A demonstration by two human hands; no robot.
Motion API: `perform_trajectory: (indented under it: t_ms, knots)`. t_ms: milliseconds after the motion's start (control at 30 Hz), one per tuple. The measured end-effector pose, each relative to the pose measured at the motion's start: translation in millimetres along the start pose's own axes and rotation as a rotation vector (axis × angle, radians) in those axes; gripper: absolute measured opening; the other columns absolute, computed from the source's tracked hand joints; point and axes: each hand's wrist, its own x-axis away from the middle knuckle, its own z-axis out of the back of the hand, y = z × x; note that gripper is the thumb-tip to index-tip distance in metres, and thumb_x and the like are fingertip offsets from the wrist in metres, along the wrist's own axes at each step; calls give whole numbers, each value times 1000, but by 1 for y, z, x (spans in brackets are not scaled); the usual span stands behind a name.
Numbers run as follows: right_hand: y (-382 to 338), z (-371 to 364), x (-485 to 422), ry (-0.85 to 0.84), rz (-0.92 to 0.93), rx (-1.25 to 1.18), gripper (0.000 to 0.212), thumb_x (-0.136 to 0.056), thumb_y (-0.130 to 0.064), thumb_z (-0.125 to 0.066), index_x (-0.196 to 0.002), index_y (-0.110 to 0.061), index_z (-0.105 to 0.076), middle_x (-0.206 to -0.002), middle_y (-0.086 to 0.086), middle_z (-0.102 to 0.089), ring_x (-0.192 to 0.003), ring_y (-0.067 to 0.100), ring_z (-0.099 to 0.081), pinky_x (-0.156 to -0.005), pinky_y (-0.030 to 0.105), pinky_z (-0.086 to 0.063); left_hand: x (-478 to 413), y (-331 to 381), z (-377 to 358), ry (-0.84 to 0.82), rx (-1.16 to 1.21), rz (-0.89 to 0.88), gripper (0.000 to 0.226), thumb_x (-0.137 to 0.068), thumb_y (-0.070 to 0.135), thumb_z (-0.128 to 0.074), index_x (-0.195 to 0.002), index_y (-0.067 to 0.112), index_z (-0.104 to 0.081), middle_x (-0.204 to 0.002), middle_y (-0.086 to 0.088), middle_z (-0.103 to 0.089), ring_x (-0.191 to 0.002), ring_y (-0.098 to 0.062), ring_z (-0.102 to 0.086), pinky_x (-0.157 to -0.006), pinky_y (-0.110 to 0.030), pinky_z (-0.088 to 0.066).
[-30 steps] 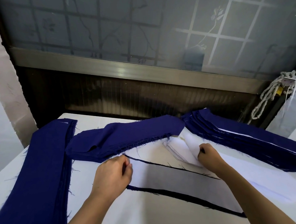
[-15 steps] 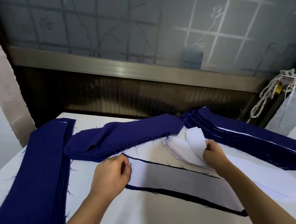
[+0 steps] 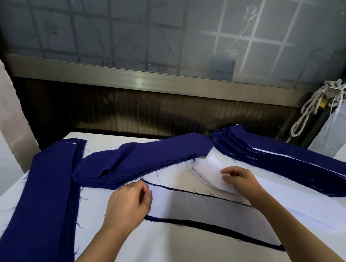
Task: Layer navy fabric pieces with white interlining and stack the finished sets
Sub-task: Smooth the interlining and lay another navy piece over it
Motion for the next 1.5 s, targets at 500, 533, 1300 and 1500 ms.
perform_trajectory:
  t_ms: [500, 533, 1300, 1500]
  knots:
    - [2, 11, -1, -85, -42, -98, 57, -76, 20, -56, -107, -26, -69, -100, 4, -55, -89, 15, -57, -65, 23, -54, 1, 2, 2, -4, 27, -4, 20, -91, 31, -57, -72, 27, -52, -60, 12, -59, -61, -8, -54, -57, -25, -43]
    - [2, 12, -1, -97, -40, -85, 60, -75, 22, -53, -108, -26, -69, -102, 6, -54, -91, 16, -56, -67, 24, -54, 1, 2, 1, -7, 27, -4, 20, -91, 31, -57, -72, 27, -52, -60, 12, -59, -61, -8, -54, -57, -25, -43]
    - [4, 4, 1, 4, 22, 78, 10, -83, -13, -71, -90, -10, -63, -83, 7, -59, -74, 20, -53, -67, 29, -46, 1, 1, 2, -7, 45, 3, 22, -90, 31, -57, -69, 27, -50, -60, 13, -60, -60, -8, -54, -55, -24, -41]
    - [-3, -18, -10, 162, 59, 460, 16, -82, -29, -67, -85, -16, -58, -82, 0, -61, -76, 17, -55, -65, 28, -43, 1, 2, 3, -19, 45, -1, 22, -91, 31, -56, -70, 27, -50, -60, 13, -60, -60, -8, -55, -55, -25, -43]
